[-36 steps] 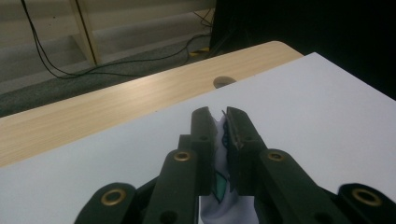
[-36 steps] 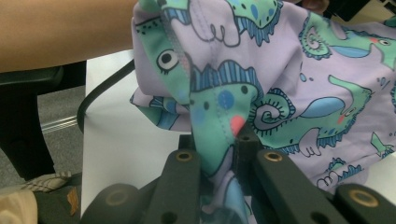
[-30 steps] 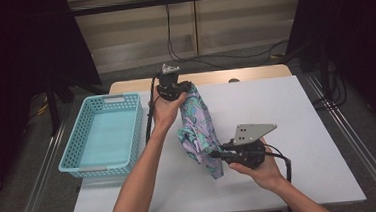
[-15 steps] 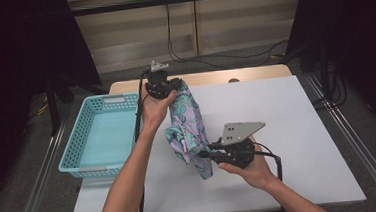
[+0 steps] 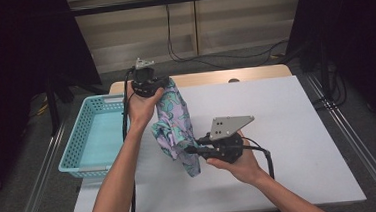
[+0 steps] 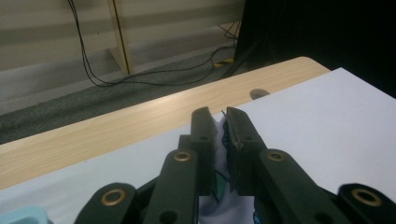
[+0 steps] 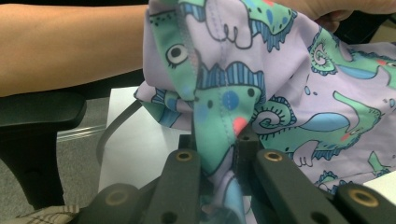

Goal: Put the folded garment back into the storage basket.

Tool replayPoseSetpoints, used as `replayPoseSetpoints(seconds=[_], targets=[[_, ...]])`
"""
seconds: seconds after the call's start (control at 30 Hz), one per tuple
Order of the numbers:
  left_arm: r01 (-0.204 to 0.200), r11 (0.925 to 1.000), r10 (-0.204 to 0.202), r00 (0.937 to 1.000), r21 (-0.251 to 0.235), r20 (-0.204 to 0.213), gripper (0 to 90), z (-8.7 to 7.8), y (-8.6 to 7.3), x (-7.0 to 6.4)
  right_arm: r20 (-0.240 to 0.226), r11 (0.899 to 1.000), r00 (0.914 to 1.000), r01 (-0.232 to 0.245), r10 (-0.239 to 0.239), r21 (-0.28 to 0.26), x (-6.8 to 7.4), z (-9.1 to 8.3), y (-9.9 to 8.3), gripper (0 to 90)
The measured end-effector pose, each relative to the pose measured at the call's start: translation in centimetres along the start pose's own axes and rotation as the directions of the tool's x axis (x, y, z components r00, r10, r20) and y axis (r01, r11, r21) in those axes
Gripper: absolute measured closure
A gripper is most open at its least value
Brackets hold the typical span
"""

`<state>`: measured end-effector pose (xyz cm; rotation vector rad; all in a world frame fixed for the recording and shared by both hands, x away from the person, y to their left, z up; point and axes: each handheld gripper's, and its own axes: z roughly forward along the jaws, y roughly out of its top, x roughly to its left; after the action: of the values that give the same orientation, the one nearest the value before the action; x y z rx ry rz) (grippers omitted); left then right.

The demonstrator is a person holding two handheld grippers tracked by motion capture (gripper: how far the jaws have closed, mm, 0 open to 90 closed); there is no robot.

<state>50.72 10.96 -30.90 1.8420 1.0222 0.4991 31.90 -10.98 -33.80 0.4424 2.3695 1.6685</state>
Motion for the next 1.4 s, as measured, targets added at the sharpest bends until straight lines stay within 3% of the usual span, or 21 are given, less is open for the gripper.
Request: replayPoseSetpoints(seconds=[0.2, 0.37, 0.47, 0.53, 0.63, 0.67, 0.7, 0.73, 0.77, 0.8, 0.83, 0.87, 0.9, 1.07, 1.1, 1.13, 1.4], targets=[[-0.006, 0.9996, 0.007, 0.9998, 0.027, -0.016, 82.4, -0.9, 0.2, 0.9, -0.028, 1.0, 0.9992, 0.027, -0.028, -0.009, 0.3, 0.7, 0.9, 83.8], [-0.003, 0.9999, 0.003, 0.9995, 0.012, -0.03, 82.4, -1.4, 0.6, 1.4, -0.043, 0.999, 0.9985, 0.034, -0.035, -0.014, 0.2, 1.5, 1.6, 83.8], [-0.026, 0.9994, 0.027, 0.999, 0.023, -0.035, 82.4, -1.9, 0.9, 1.9, -0.052, 0.999, 0.9978, 0.041, -0.041, -0.015, 0.2, 2.1, 1.9, 83.8], [-0.007, 1.0, 0.007, 0.9992, 0.007, -0.04, 82.4, -2.1, 0.9, 2.1, -0.056, 0.999, 0.9976, 0.04, -0.041, -0.022, 0.2, 2.4, 2.1, 83.8], [-0.01, 0.9999, 0.01, 0.9987, 0.01, -0.049, 82.4, -2.4, 0.9, 2.6, -0.06, 0.999, 0.9975, 0.037, -0.039, -0.03, 0.2, 2.8, 2.3, 83.8], [-0.038, 0.9986, 0.04, 0.9982, 0.038, -0.044, 82.4, -2.7, 0.9, 3.0, -0.061, 0.999, 0.9972, 0.041, -0.043, -0.033, 0.3, 3.0, 2.4, 83.8], [0.002, 1.0, -0.002, 0.9989, 0.0, -0.047, 82.4, -2.6, 0.8, 2.9, -0.062, 0.998, 0.9968, 0.047, -0.049, -0.035, 0.3, 3.2, 2.5, 83.8], [-0.038, 0.9988, 0.04, 0.9981, 0.03, -0.048, 82.4, -2.9, 0.9, 3.2, -0.062, 0.998, 0.9969, 0.046, -0.048, -0.033, 0.4, 3.3, 2.6, 83.8], [-0.003, 1.0, 0.003, 0.9988, -0.001, -0.05, 82.4, -2.9, 0.9, 3.1, -0.066, 0.998, 0.9966, 0.046, -0.048, -0.034, 0.4, 3.5, 2.8, 83.8], [-0.004, 1.0, 0.004, 0.9986, -0.001, -0.052, 82.4, -3.0, 0.9, 3.2, -0.071, 0.998, 0.9961, 0.049, -0.052, -0.034, 0.5, 3.7, 2.9, 83.8], [-0.049, 0.9983, 0.05, 0.9972, 0.031, -0.056, 82.4, -3.4, 1.0, 3.6, -0.071, 0.998, 0.9962, 0.049, -0.051, -0.033, 0.5, 3.8, 3.0, 83.8], [-0.011, 0.9999, 0.011, 0.9982, -0.006, -0.058, 82.4, -3.3, 1.0, 3.5, -0.075, 0.998, 0.9957, 0.052, -0.054, -0.032, 0.5, 4.0, 3.0, 83.8], [-0.003, 0.9999, 0.002, 0.9982, -0.012, -0.06, 82.4, -3.3, 1.1, 3.6, -0.078, 0.998, 0.9954, 0.053, -0.055, -0.03, 0.5, 4.2, 3.1, 83.8], [-0.002, 1.0, 0.002, 0.9977, -0.008, -0.068, 82.4, -3.6, 1.1, 4.5, -0.09, 0.999, 0.995, 0.042, -0.044, -0.026, 0.3, 5.2, 3.2, 83.8], [-0.031, 0.9994, 0.032, 0.9974, 0.017, -0.065, 82.4, -3.9, 1.1, 4.8, -0.09, 0.999, 0.9951, 0.039, -0.041, -0.024, 0.3, 5.3, 3.3, 83.8], [0.0, 0.9999, -0.001, 0.9977, -0.014, -0.068, 82.4, -3.8, 1.1, 4.8, -0.093, 0.999, 0.9948, 0.039, -0.042, -0.025, 0.2, 5.5, 3.3, 83.8], [0.01, 0.9993, -0.013, 0.9962, -0.036, -0.086, 82.4, -4.7, 1.5, 5.7, -0.108, 0.999, 0.9931, 0.045, -0.047, -0.022, 0.0, 6.3, 4.6, 83.8]])
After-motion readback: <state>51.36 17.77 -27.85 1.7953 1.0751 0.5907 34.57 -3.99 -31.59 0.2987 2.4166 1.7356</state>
